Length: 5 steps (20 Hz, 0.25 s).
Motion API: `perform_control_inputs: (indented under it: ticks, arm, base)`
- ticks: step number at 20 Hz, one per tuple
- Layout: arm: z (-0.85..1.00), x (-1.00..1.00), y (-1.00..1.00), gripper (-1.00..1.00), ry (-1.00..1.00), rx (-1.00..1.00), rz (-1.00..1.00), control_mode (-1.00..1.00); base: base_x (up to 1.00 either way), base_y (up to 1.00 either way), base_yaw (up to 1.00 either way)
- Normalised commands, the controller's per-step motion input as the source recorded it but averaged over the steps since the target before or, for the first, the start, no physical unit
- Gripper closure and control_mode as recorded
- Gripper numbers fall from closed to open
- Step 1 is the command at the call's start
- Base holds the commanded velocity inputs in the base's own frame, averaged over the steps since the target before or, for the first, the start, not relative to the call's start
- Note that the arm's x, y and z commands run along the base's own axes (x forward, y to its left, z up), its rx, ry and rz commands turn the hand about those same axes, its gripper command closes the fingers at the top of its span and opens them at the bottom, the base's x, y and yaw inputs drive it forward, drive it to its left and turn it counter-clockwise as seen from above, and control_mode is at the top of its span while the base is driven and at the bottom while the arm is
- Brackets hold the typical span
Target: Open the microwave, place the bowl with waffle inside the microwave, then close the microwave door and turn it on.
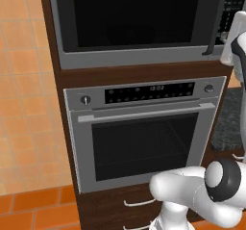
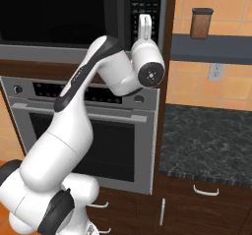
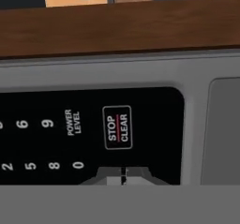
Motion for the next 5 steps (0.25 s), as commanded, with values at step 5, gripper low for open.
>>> perform_control_inputs:
  ticks: [5]
  arm:
    - [-0.09,0.41,0.00,1.00,0.03,0.00,0.00,-1.00]
  base:
    - [0.00,0.00,0.00]
